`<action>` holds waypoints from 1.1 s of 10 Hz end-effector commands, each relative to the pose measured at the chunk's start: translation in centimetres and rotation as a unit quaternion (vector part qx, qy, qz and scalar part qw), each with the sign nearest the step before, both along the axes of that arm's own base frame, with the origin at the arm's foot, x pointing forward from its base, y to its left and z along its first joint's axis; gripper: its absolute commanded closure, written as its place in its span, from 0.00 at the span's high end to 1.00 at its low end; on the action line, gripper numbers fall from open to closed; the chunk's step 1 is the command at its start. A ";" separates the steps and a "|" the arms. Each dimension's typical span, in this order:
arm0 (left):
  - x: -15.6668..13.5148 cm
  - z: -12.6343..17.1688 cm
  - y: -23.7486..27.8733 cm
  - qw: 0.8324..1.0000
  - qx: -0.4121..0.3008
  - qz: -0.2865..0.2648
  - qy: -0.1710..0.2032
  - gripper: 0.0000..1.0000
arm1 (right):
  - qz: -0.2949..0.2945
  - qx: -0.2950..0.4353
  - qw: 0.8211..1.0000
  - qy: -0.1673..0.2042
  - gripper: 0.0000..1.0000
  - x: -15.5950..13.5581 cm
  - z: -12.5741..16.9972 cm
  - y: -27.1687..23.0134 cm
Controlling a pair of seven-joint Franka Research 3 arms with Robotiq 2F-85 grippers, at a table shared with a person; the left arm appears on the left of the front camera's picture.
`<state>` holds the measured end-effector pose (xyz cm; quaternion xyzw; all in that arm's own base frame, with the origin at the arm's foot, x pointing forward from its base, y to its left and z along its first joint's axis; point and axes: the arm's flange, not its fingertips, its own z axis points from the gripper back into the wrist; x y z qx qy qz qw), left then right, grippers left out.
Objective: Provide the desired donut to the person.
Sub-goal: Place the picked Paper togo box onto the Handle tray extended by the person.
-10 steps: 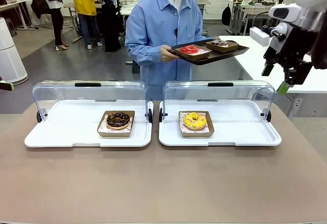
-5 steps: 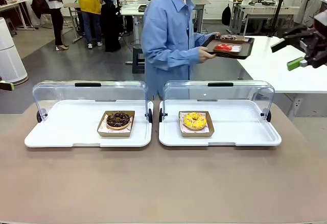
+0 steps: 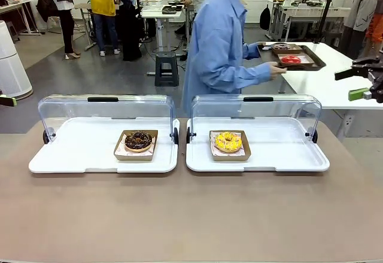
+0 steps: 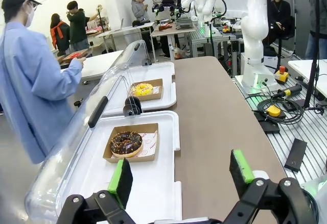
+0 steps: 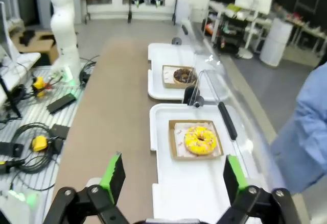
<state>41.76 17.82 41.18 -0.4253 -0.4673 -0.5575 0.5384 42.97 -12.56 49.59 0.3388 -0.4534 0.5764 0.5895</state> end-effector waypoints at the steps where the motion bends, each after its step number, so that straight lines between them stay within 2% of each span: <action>1: 0.1 0.3 -0.1 1.000 -0.003 0.011 0.002 1.00 | 0.027 0.029 0.998 -0.040 1.00 -0.9 -1.0 0.6; 2: 0.1 0.3 -0.1 1.000 -0.003 0.011 0.002 1.00 | 0.027 0.044 0.998 -0.045 1.00 -1.3 -1.6 0.3; 5: 0.1 0.3 -0.1 1.000 -0.003 0.011 0.002 1.00 | 0.021 0.050 0.999 -0.007 1.00 -1.6 -3.0 -0.2; 11: 0.1 0.3 -0.1 1.000 -0.003 0.011 0.002 1.00 | -0.021 0.047 0.998 0.043 1.00 -1.4 -3.0 0.0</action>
